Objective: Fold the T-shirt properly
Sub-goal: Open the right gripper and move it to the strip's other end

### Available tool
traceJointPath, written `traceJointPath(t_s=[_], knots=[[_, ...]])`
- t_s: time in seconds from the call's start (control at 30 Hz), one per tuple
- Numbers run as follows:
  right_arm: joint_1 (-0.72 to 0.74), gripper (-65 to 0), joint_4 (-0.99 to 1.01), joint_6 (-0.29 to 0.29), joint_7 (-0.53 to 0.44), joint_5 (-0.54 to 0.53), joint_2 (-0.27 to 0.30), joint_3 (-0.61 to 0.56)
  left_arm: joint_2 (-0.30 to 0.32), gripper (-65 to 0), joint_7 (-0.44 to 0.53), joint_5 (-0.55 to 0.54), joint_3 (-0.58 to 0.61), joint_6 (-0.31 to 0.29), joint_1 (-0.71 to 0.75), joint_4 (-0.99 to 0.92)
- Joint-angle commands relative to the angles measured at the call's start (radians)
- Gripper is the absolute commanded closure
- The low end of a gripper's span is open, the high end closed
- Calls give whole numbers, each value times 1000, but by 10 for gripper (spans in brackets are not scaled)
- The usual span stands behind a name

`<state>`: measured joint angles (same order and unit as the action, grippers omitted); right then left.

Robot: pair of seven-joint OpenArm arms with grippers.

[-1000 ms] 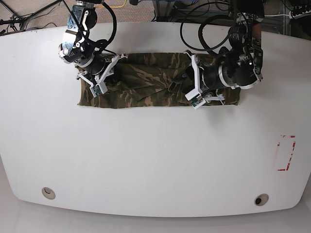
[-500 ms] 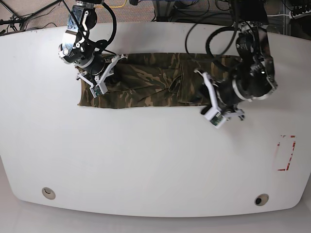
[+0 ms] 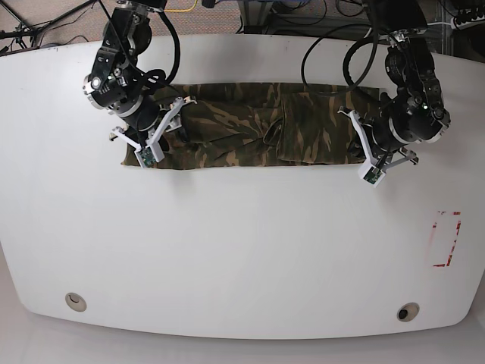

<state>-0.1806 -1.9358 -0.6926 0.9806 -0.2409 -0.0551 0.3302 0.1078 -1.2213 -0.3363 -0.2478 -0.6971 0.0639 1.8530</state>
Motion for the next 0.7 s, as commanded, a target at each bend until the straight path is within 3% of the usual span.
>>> traceJointPath(t_s=[0.0,0.2,0.4,0.53,0.67], knots=[[8,-417,-52,-6,8,-88,5,4,14,-33,48,-2,-3,-1,23,-20],[37,-545,-47,-6,62,-259,-2,208,19,-33,146,-2,-2,-1,64,-131],[109,-558,49,-6,199,-407,14,422,42,-35,153,-2,-17,-1,69,-214],[152,-558,161,-6,284,-476,90,530,48,-35,189,-2,-18,-1,73,-249],[158,-558,279,-6,284,-518,154,562,50,-35,226,-2,-20,-1,76,-263]])
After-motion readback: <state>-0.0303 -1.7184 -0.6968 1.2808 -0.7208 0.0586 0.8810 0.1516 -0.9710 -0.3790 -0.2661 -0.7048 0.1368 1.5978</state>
